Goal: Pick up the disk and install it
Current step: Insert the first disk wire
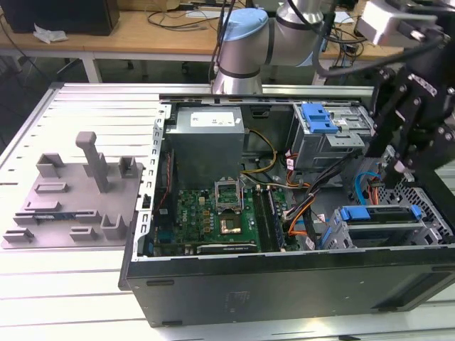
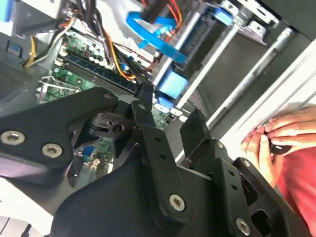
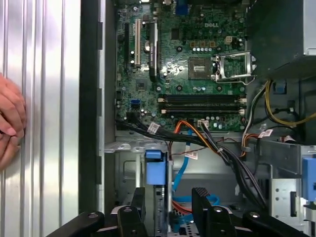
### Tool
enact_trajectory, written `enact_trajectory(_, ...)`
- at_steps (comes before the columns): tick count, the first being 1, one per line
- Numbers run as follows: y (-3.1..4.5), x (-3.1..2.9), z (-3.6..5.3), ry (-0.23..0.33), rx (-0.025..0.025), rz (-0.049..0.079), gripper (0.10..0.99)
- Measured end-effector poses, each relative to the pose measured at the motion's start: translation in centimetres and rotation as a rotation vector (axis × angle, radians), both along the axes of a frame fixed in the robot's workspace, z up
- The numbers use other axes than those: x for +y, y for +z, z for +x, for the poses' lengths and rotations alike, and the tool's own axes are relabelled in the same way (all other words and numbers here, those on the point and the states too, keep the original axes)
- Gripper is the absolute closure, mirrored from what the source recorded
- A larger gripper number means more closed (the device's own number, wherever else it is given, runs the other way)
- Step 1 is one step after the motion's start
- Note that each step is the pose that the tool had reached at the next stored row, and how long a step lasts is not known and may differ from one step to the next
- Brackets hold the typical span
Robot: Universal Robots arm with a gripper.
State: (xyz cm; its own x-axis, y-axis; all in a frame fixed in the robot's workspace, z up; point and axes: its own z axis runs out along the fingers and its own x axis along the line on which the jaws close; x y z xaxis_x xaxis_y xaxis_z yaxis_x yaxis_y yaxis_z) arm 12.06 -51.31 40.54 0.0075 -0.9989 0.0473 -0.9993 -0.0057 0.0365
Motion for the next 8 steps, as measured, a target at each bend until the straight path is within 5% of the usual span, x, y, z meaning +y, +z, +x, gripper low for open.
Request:
enact_trajectory(2,-0.01,1.09,0.0,0.0,-0.0001,-0.003,0.58)
enact_trajectory(4,-0.24,3.28,0.36,0.0,-0.0017,-0.023,0.58)
enact_trajectory(8,-0.54,3.58,4.57,0.001,-0.001,-0.023,0.58)
